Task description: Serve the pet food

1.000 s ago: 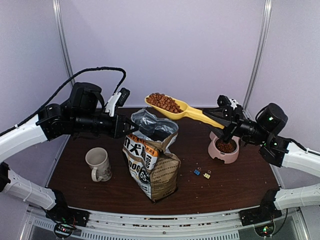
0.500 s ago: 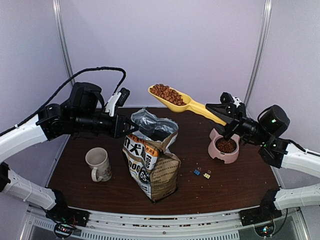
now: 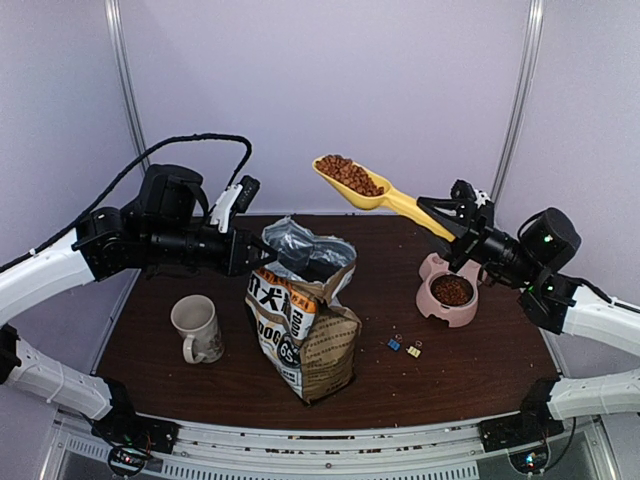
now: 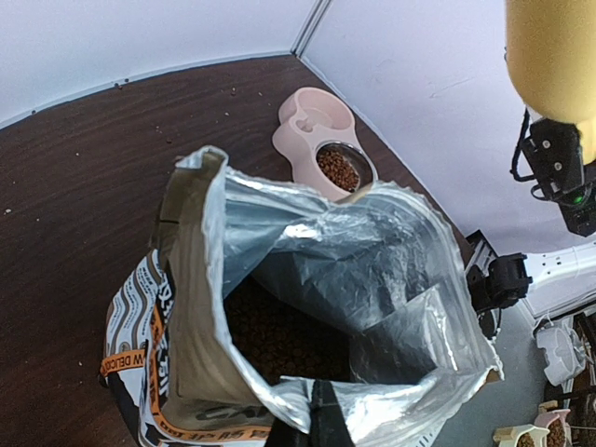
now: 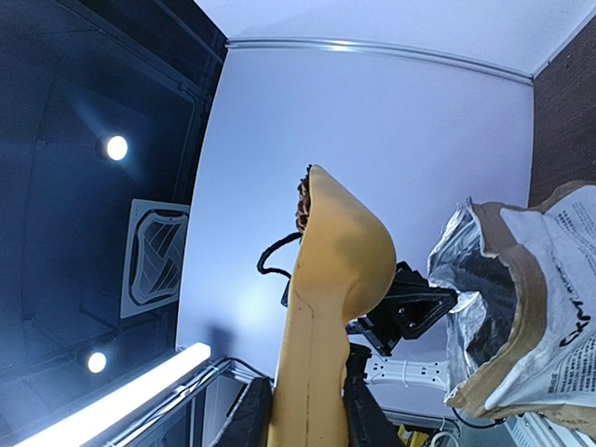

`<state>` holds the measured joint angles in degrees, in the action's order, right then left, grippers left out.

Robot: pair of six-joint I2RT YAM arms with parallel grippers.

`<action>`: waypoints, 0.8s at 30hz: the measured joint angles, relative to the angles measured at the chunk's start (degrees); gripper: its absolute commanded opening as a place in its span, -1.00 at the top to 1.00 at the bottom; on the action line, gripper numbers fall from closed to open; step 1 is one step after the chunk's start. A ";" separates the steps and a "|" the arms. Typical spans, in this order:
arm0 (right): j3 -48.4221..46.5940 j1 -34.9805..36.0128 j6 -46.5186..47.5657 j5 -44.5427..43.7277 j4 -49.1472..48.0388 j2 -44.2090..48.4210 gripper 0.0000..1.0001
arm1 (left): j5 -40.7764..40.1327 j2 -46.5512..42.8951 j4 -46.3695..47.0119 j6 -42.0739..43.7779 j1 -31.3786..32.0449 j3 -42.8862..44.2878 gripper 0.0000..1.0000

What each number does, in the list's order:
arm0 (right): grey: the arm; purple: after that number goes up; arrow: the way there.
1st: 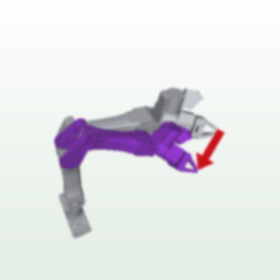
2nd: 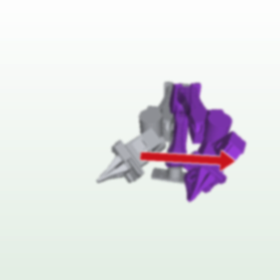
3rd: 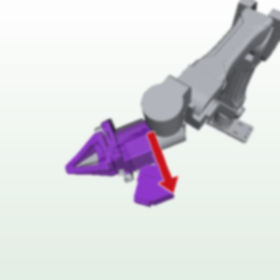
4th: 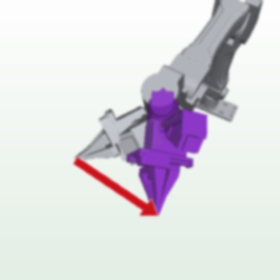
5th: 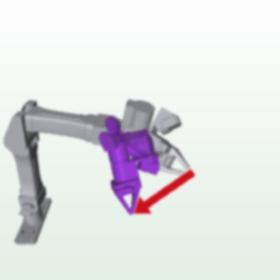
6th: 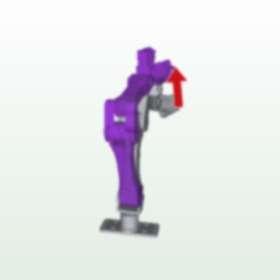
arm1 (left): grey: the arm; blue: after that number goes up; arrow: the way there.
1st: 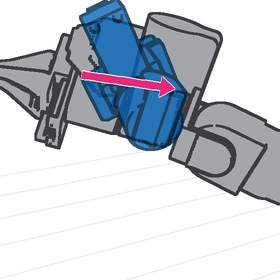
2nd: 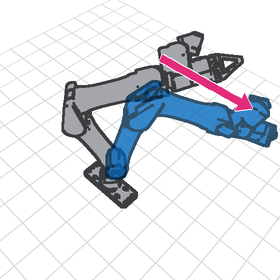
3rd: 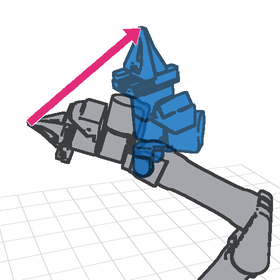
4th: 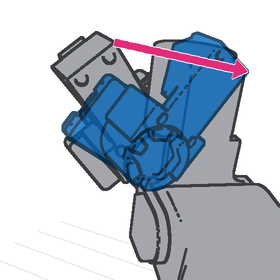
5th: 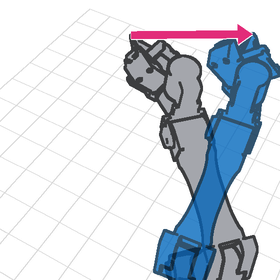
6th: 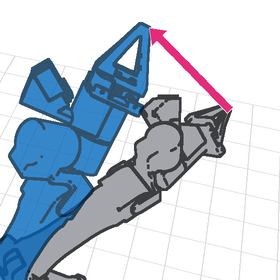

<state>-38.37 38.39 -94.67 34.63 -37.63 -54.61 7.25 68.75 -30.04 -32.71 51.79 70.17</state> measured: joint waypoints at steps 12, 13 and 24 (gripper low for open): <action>6.62 -16.74 0.70 -0.94 1.38 1.22 0.89 | 0.04 0.02 0.00 0.00 0.00 0.00 1.00; 7.45 -18.71 1.01 -0.90 1.73 1.42 0.89 | 0.04 0.00 0.00 0.00 0.00 0.00 1.00; 15.78 -39.80 3.41 3.85 2.56 4.22 0.88 | 0.39 -0.07 0.00 0.02 0.00 0.00 1.00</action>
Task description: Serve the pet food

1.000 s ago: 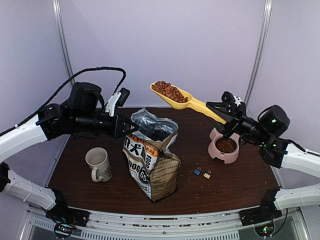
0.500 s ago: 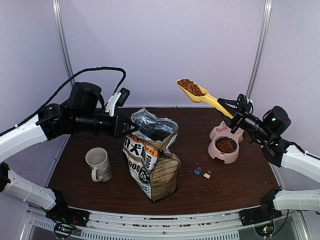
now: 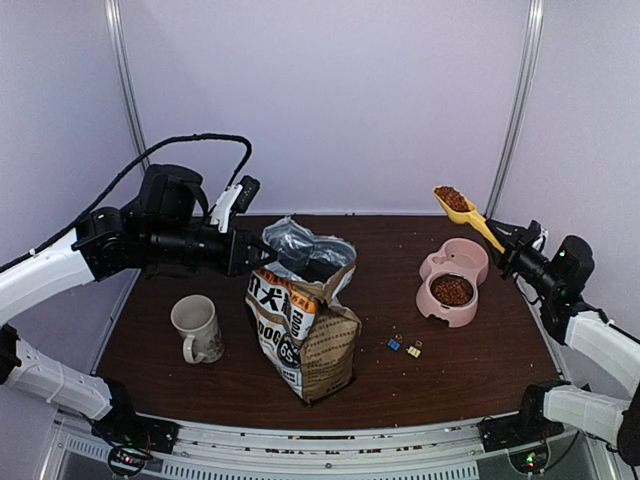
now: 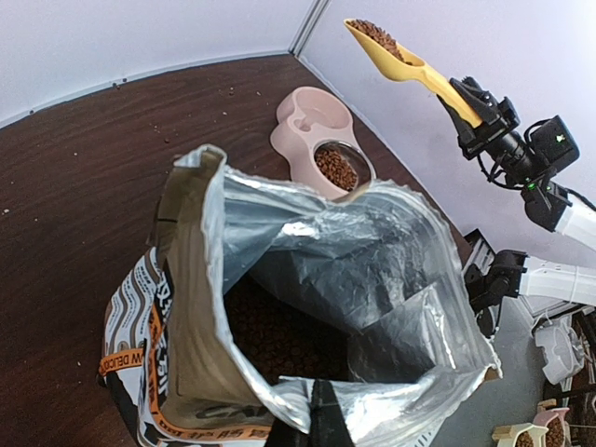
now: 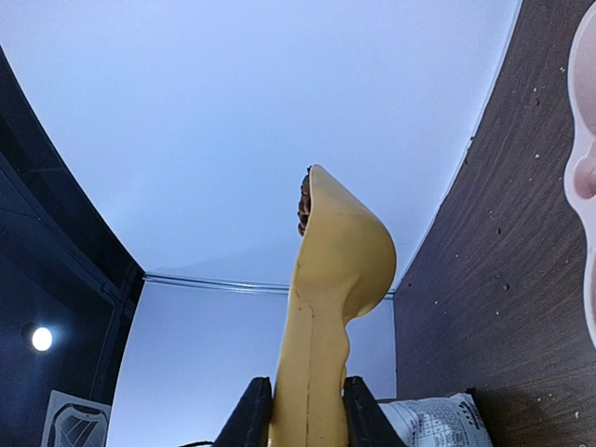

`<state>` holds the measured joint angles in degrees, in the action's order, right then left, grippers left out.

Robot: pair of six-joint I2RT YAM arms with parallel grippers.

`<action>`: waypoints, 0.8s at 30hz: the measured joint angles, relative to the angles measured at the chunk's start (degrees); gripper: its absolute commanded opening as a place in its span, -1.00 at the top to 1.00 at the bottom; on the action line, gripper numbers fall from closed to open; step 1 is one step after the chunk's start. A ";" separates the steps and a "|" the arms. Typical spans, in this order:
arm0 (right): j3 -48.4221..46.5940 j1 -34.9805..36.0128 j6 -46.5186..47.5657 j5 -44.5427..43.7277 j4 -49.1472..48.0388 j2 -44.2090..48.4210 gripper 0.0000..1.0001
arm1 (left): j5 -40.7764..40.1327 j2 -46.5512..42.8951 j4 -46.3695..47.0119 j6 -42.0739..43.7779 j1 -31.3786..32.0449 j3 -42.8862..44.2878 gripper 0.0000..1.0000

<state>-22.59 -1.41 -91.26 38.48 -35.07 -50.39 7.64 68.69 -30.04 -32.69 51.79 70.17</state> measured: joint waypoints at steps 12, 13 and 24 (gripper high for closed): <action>1.92 -11.89 8.07 4.57 6.93 -1.49 0.89 | 0.37 -0.13 -0.09 0.02 -0.11 0.00 1.00; 2.10 -12.63 8.90 4.83 7.56 -2.08 0.89 | 0.42 -0.13 -0.09 0.02 -0.11 0.00 1.00; 2.16 -16.96 19.32 5.86 15.85 -8.94 0.89 | 0.59 -0.13 -0.09 0.17 -0.11 0.00 1.00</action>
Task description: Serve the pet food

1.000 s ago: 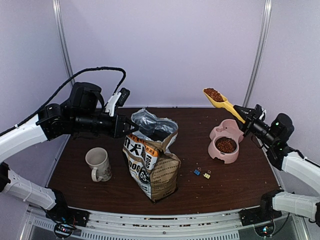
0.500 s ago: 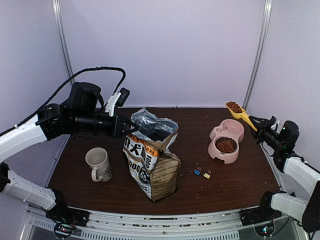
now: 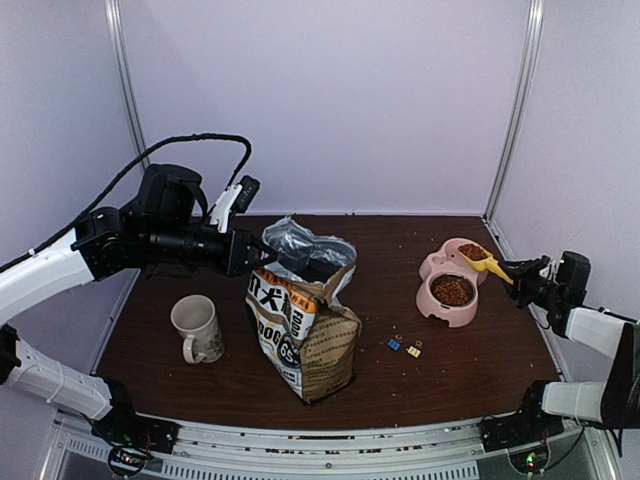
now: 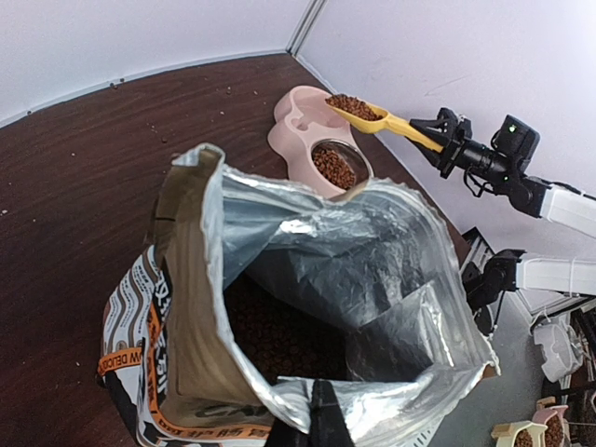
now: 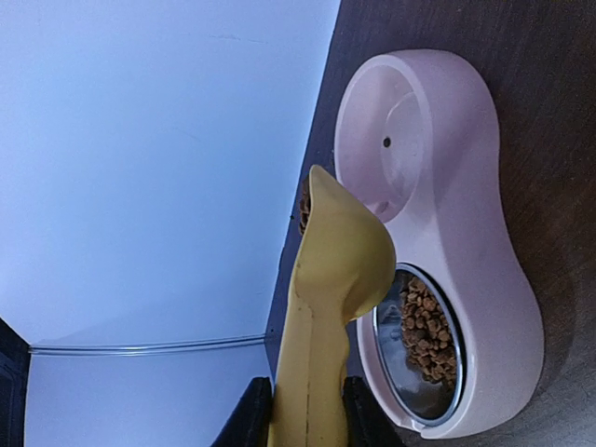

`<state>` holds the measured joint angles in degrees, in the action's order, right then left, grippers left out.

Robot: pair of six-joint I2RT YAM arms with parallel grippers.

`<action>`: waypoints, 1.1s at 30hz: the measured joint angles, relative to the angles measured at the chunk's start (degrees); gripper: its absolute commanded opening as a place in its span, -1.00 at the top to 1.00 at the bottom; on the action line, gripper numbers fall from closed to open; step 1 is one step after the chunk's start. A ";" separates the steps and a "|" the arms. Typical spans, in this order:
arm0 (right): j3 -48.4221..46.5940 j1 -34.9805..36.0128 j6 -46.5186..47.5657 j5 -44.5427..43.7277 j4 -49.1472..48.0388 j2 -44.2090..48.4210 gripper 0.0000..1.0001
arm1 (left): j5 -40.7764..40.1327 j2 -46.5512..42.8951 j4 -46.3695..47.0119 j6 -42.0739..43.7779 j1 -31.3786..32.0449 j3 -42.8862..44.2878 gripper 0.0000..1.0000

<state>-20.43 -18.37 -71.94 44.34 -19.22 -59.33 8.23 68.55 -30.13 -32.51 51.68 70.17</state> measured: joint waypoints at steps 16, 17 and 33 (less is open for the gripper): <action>-11.74 -1.92 18.10 -1.81 19.54 -6.73 0.89 | 0.39 0.02 -0.02 1.03 0.00 0.00 1.00; -12.07 -1.92 18.78 -1.88 20.28 -7.06 0.89 | 0.39 0.02 -0.02 1.07 0.00 0.00 1.00; -24.00 -1.95 30.18 -6.01 34.99 -9.99 0.89 | 0.50 0.13 -0.02 1.90 -0.02 0.02 1.00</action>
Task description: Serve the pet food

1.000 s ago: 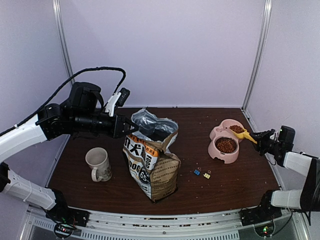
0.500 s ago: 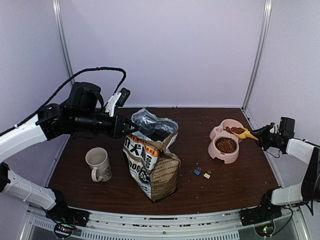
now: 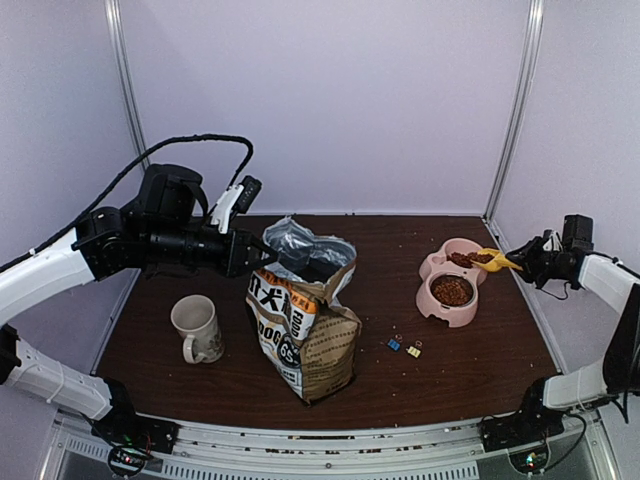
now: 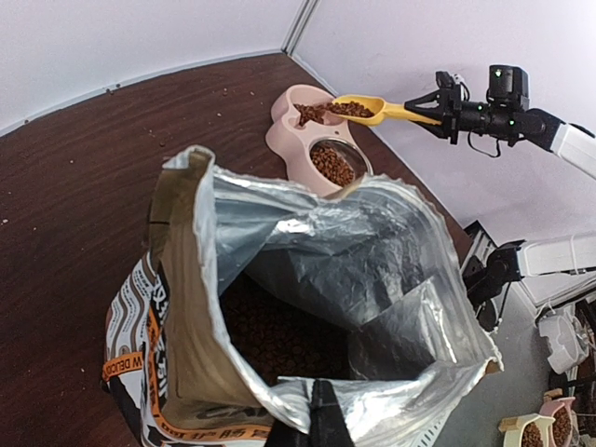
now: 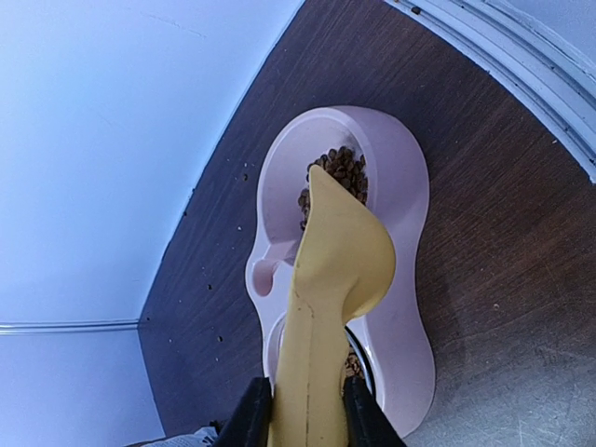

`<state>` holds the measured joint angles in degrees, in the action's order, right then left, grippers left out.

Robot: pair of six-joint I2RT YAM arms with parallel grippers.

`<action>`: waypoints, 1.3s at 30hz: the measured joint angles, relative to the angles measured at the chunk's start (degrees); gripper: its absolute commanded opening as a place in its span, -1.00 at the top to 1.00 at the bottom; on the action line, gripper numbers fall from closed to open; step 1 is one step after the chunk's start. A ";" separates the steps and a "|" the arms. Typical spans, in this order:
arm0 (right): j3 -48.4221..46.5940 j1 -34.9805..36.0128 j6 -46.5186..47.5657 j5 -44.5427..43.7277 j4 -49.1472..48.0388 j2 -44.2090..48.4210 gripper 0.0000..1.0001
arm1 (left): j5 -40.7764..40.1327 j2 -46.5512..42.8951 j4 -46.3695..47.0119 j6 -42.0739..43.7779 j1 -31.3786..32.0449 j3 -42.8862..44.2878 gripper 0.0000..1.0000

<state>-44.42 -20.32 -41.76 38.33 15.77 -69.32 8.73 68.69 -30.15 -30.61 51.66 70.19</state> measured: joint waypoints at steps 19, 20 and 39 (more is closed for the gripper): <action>-17.38 10.43 17.29 -15.67 18.73 -4.74 0.89 | 0.24 0.26 -0.42 0.31 -0.13 0.42 1.00; -18.16 11.08 18.58 -17.00 19.71 -4.74 0.89 | 0.26 0.26 -0.42 0.31 -0.13 0.42 1.00; -17.53 15.19 25.59 -16.13 30.69 9.94 0.87 | 0.70 0.26 -0.39 0.28 -0.20 0.42 1.00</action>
<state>-61.95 -5.13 -16.16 22.20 46.46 -59.37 9.43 68.95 -30.55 -30.33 51.46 70.61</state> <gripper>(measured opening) 0.246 0.014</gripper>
